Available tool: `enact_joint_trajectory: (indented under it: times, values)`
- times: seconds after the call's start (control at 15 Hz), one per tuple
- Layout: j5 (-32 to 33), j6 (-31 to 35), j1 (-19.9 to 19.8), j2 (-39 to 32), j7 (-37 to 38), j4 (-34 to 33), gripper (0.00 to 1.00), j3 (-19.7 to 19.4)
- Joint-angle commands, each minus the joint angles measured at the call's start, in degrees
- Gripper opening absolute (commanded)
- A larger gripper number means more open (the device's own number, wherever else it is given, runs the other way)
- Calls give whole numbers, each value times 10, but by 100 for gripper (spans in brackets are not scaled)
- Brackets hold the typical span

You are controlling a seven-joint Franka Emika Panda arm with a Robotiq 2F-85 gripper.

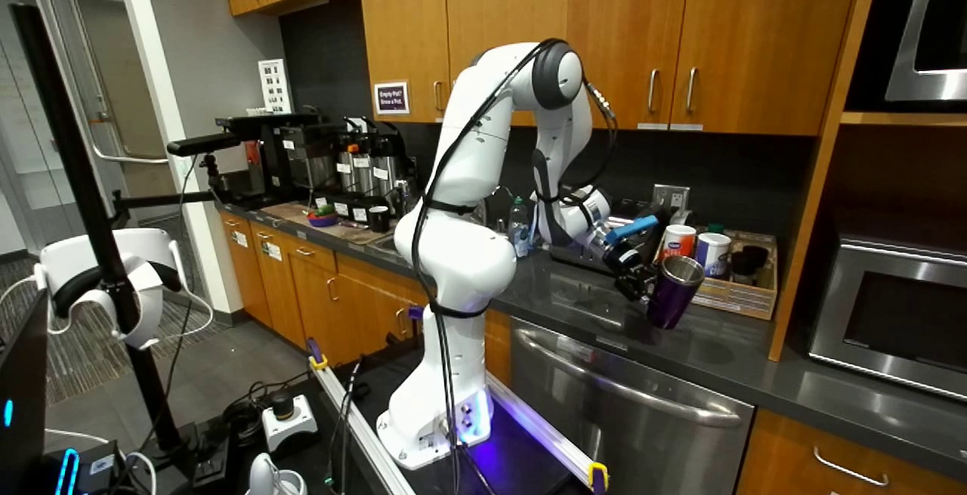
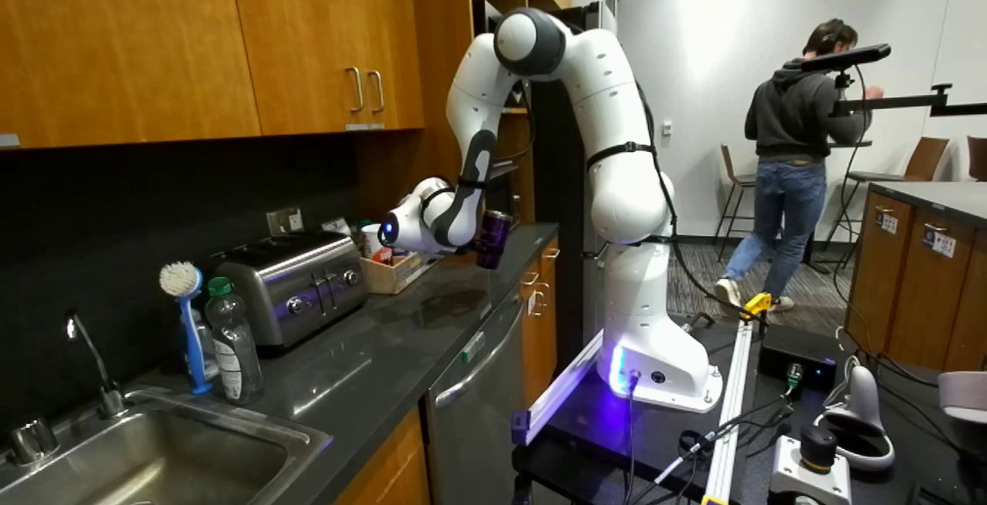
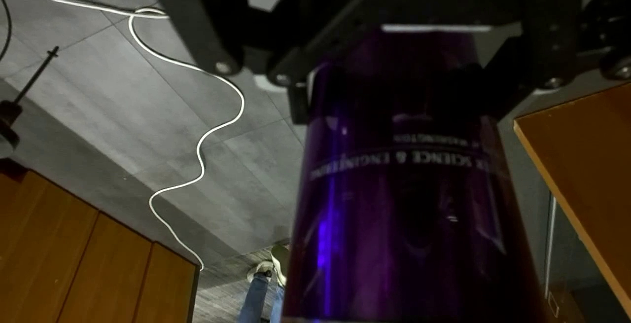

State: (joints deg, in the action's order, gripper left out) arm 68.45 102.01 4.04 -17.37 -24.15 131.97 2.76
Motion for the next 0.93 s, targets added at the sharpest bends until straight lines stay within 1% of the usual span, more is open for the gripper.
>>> enact_joint_trajectory:
  times: [0.0, 0.33, 0.87]
  values:
    - [18, -39, -1, -15, 4, -9, 57, 7]
    - [17, -62, -2, -37, 6, -18, 57, 11]
    - [13, -56, -7, -66, 3, -43, 57, 13]
